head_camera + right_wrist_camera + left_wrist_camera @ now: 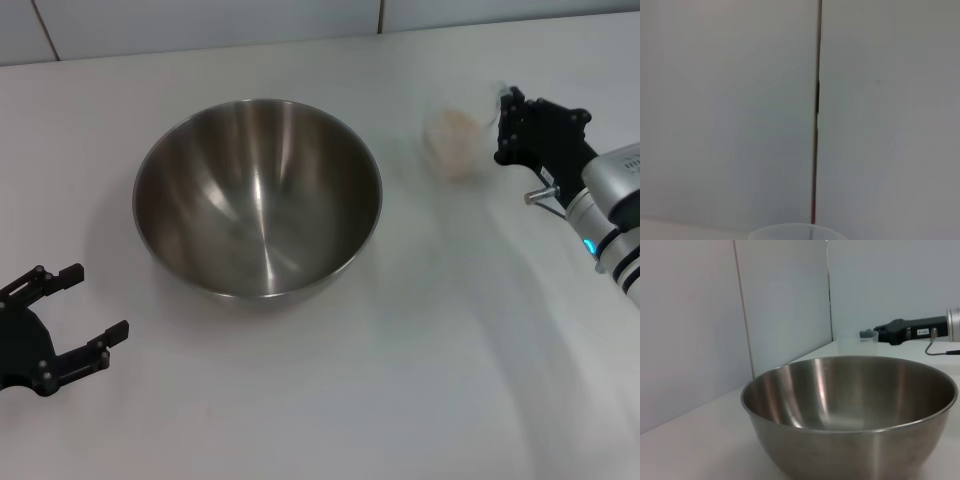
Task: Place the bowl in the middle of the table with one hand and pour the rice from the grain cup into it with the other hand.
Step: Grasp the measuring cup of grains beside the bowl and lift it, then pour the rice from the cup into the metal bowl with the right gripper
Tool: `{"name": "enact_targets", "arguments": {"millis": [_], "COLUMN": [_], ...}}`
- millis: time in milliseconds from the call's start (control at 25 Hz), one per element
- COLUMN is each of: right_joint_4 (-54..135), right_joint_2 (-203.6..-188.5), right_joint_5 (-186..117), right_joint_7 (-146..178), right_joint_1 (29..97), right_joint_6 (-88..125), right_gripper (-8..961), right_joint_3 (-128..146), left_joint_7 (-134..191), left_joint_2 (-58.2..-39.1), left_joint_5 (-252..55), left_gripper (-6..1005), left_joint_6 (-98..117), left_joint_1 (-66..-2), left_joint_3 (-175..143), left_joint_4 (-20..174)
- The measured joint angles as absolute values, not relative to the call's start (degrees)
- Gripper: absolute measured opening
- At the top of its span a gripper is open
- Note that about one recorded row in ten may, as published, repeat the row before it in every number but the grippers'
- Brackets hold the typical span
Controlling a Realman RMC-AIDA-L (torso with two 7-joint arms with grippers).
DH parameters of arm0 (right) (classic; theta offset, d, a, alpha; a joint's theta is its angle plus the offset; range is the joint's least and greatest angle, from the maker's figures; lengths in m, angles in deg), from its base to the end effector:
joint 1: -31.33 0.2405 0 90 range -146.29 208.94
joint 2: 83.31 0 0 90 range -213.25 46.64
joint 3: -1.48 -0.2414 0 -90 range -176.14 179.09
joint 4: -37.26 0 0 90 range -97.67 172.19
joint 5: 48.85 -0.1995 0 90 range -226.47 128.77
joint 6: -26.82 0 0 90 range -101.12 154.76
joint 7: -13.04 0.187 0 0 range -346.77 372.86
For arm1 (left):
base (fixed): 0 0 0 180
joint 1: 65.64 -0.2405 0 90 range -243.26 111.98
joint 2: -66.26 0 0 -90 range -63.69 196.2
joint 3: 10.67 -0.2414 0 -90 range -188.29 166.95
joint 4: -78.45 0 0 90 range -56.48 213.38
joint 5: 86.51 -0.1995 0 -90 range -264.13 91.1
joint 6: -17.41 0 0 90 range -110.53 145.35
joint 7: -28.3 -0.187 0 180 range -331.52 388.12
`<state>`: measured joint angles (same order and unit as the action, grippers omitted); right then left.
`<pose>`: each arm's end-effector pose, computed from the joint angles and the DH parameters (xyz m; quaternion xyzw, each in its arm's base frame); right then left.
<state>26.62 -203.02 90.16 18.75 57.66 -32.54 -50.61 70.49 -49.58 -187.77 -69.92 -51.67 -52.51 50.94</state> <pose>0.2960 0.3718 -0.0320 -0.7382 0.2271 0.2570 0.5809 -0.3120 0.2621 -0.0197 -0.9287 -0.1051 -0.2256 0.2750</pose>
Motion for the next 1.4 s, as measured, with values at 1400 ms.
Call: {"name": "enact_targets", "arguments": {"millis": [1400], "right_joint_4": [6.75], "right_joint_2": [-203.19], "right_joint_5": [93.49], "right_joint_7": [-80.95], "right_joint_1": [59.24], "right_joint_6": [-39.92], "right_gripper": [11], "right_joint_3": [-31.62], "left_joint_7": [77.08], "left_joint_2": [-50.18], "left_joint_5": [-190.88], "left_gripper": [827], "left_joint_6": [-74.15], "left_joint_1": [-50.86], "left_joint_3": [-52.50], "left_joint_4": [43.40]}}
